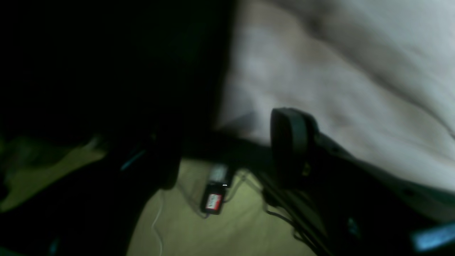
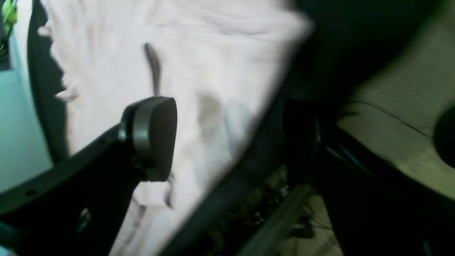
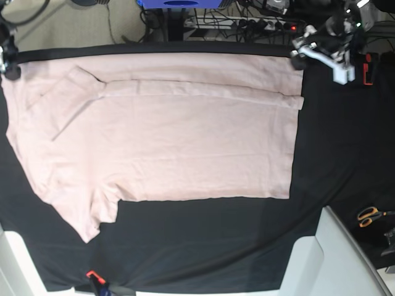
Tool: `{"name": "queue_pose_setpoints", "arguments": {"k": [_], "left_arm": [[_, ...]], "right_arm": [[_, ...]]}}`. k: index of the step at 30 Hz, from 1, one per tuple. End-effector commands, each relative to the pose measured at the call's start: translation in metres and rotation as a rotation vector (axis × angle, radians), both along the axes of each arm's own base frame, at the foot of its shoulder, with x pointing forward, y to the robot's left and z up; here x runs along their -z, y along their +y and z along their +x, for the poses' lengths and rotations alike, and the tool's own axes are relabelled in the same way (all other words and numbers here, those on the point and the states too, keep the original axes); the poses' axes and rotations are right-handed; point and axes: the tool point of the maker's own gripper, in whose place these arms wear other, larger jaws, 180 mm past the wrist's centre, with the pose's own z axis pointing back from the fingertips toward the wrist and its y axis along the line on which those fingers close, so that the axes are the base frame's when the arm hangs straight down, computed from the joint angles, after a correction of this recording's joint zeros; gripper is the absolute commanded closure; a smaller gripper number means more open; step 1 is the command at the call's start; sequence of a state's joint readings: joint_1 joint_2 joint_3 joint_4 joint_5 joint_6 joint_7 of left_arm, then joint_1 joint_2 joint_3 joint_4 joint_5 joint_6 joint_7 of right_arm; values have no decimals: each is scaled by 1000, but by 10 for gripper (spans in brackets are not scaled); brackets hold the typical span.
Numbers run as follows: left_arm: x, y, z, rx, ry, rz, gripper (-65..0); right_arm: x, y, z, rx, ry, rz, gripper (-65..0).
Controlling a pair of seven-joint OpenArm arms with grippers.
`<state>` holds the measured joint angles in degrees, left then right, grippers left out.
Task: Fold the T-shirt properly
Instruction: 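Release the shirt and move both grippers aside, then grasp the shirt's side edge near the sleeve with the right gripper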
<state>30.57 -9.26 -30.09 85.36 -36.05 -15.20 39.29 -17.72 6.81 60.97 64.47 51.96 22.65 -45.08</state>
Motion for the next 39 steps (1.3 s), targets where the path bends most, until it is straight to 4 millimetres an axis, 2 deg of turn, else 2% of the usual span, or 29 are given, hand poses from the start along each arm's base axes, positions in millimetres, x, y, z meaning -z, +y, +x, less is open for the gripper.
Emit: {"name": "queue_pose_setpoints", "arguments": {"k": [1, 6, 8, 10, 12, 14, 16, 18, 20, 24, 28, 30, 33, 35, 37, 39], "left_arm": [[-7, 14, -3, -18, -10, 29, -385], [-22, 53, -9, -106, -33, 93, -387], [-35, 70, -6, -139, -65, 129, -387], [-54, 76, 7, -130, -118, 166, -385], [-79, 77, 26, -86, -180, 210, -385], [-96, 77, 39, -55, -224, 239, -385], [-113, 80, 61, -39, -285, 262, -383], [-122, 84, 74, -34, -316, 275, -382], [-133, 89, 90, -32, -356, 287, -382], [-144, 89, 107, -3, -385, 300, -382], [-133, 75, 111, 99, -310, 286, -382], [-131, 73, 109, 107, -302, 282, -382], [-130, 73, 109, 106, -299, 281, -382], [-130, 74, 109, 106, -299, 283, -382], [-130, 74, 109, 106, -299, 283, -382], [-130, 74, 109, 106, -299, 283, -382]], "right_arm": [[0, -9, -18, 7, 58, -21, -456], [-10, -22, -36, 38, 75, -64, -455], [-24, -30, -28, 16, 57, -113, -455], [-44, -42, -12, -14, 23, -180, -455], [-67, -49, 20, -83, -28, -248, -455], [-84, -55, 49, -146, -66, -297, -455], [-99, -58, 91, -220, -114, -324, -456], [-108, -64, 123, -273, -133, -342, -459], [-110, -67, 167, -324, -140, -356, -461], [-96, -70, 237, -405, -98, -485, -462], [-71, -56, 283, -503, -52, -601, -462], [-58, -48, 292, -535, -35, -622, -462], [-41, -43, 292, -541, -26, -650, -462], [-29, -33, 287, -533, -29, -638, -462], [-24, -32, 283, -531, -29, -638, -462], [-12, -31, 267, -542, 1, -629, -462]]}}
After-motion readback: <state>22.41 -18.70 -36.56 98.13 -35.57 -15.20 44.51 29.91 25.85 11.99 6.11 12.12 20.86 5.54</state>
